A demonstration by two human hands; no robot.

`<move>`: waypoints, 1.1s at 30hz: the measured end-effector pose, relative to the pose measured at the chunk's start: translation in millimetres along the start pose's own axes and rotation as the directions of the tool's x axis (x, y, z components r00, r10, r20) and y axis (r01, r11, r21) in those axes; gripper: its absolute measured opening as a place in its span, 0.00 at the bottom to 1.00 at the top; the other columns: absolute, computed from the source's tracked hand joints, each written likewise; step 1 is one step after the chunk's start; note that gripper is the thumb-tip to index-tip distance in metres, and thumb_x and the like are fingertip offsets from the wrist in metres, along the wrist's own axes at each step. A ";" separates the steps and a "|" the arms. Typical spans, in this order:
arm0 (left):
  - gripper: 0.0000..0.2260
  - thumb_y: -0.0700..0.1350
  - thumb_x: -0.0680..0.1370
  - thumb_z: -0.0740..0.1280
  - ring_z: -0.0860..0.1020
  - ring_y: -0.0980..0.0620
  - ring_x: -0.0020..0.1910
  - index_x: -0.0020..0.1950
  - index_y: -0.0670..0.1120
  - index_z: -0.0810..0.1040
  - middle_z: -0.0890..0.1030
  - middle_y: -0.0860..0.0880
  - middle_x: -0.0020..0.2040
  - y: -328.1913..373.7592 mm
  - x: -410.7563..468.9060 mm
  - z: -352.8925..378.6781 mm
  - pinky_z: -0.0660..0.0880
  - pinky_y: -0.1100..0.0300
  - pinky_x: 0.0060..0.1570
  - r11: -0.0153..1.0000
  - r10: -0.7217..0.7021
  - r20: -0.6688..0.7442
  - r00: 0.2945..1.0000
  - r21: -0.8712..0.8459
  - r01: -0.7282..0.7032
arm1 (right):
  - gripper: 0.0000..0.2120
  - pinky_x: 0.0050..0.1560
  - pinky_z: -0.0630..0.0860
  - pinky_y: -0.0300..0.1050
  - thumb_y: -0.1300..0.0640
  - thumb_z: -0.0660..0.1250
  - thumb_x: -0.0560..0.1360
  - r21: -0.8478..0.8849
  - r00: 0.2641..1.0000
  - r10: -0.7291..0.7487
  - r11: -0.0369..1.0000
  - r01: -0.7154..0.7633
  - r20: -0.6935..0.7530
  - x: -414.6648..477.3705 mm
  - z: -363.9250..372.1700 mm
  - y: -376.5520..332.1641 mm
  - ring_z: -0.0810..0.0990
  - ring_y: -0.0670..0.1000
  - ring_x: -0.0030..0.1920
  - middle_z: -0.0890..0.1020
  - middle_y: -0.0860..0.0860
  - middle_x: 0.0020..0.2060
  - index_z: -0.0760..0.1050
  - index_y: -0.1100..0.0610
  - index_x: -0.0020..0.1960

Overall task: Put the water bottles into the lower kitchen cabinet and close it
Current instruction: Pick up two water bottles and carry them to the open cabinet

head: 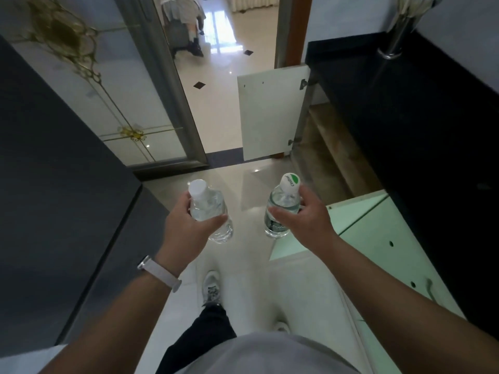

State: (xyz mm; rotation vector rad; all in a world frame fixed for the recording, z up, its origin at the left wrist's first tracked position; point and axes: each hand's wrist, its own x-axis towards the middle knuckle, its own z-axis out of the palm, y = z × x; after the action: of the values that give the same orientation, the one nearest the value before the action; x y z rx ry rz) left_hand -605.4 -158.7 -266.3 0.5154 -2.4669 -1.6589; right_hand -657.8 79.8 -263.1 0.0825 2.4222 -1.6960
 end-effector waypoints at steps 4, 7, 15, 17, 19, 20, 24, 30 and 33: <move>0.30 0.46 0.65 0.83 0.82 0.47 0.54 0.64 0.52 0.76 0.83 0.50 0.54 -16.3 65.9 -8.0 0.81 0.49 0.52 0.999 0.008 0.109 0.994 -0.039 -0.003 | 0.25 0.50 0.82 0.54 0.43 0.78 0.62 -0.027 0.996 0.074 0.997 -0.075 -0.054 39.5 20.4 -14.5 0.81 0.48 0.48 0.81 0.44 0.49 0.74 0.43 0.56; 0.29 0.48 0.64 0.84 0.83 0.49 0.53 0.62 0.54 0.78 0.84 0.52 0.53 -17.6 124.2 -19.4 0.81 0.44 0.54 0.998 0.030 0.174 0.984 -0.066 -0.018 | 0.20 0.48 0.80 0.43 0.50 0.79 0.67 -0.045 0.985 0.087 0.995 -0.094 -0.152 67.3 36.4 -32.3 0.80 0.46 0.49 0.80 0.43 0.49 0.73 0.43 0.54; 0.27 0.43 0.67 0.83 0.82 0.59 0.51 0.63 0.52 0.78 0.83 0.54 0.53 8.3 251.6 -27.4 0.80 0.55 0.53 0.987 0.157 0.380 0.911 -0.103 -0.127 | 0.27 0.54 0.79 0.44 0.49 0.78 0.68 -0.030 0.931 0.140 0.987 -0.159 -0.338 126.2 68.5 -70.0 0.79 0.46 0.54 0.80 0.46 0.55 0.72 0.46 0.64; 0.26 0.43 0.67 0.82 0.82 0.55 0.52 0.61 0.52 0.79 0.84 0.54 0.52 12.3 271.5 -21.9 0.81 0.49 0.55 0.986 0.165 0.413 0.896 -0.100 -0.135 | 0.26 0.56 0.79 0.44 0.49 0.78 0.68 -0.031 0.920 0.138 0.987 -0.160 -0.366 135.9 69.5 -76.2 0.80 0.45 0.53 0.80 0.45 0.54 0.73 0.47 0.64; 0.22 0.42 0.67 0.82 0.83 0.55 0.49 0.57 0.54 0.80 0.84 0.55 0.49 16.4 288.0 -13.0 0.81 0.48 0.54 0.984 0.178 0.428 0.886 -0.100 -0.149 | 0.23 0.53 0.79 0.42 0.49 0.78 0.68 -0.039 0.903 0.119 0.988 -0.148 -0.413 146.4 67.5 -78.3 0.80 0.43 0.49 0.81 0.43 0.50 0.75 0.47 0.60; 0.21 0.41 0.67 0.82 0.83 0.56 0.48 0.55 0.55 0.80 0.84 0.56 0.48 19.0 295.0 -7.3 0.81 0.49 0.53 0.983 0.181 0.438 0.880 -0.099 -0.153 | 0.22 0.51 0.79 0.41 0.49 0.78 0.67 -0.044 0.895 0.112 0.988 -0.145 -0.432 151.8 65.9 -77.7 0.81 0.43 0.48 0.81 0.43 0.49 0.75 0.46 0.58; 0.21 0.41 0.67 0.82 0.82 0.61 0.46 0.55 0.54 0.79 0.83 0.60 0.46 26.3 324.7 20.5 0.78 0.58 0.49 0.984 0.172 0.503 0.847 -0.056 -0.167 | 0.17 0.47 0.77 0.36 0.49 0.77 0.68 -0.043 0.880 0.109 0.988 -0.146 -0.463 176.6 57.5 -66.1 0.80 0.39 0.47 0.81 0.41 0.46 0.74 0.41 0.51; 0.21 0.42 0.68 0.81 0.82 0.59 0.46 0.56 0.53 0.79 0.83 0.56 0.47 42.4 377.4 70.5 0.78 0.63 0.47 0.980 0.151 0.557 0.816 0.025 -0.198 | 0.16 0.52 0.80 0.49 0.48 0.78 0.66 0.030 0.847 0.178 0.982 -0.189 -0.501 240.4 39.7 -32.4 0.80 0.43 0.47 0.82 0.43 0.46 0.75 0.42 0.49; 0.20 0.41 0.68 0.80 0.82 0.56 0.49 0.57 0.52 0.79 0.84 0.53 0.49 54.9 406.1 97.0 0.78 0.61 0.48 0.970 0.144 0.589 0.795 0.075 -0.232 | 0.17 0.51 0.80 0.51 0.48 0.78 0.66 0.085 0.825 0.215 0.976 -0.201 -0.523 273.0 26.5 -23.2 0.81 0.44 0.45 0.82 0.44 0.44 0.76 0.44 0.50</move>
State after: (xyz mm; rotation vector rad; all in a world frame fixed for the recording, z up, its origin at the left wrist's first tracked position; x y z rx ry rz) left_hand -1024.3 -196.0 -288.6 -0.2867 -2.9397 -1.7567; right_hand -926.1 30.7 -299.9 0.9030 2.6193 -1.7776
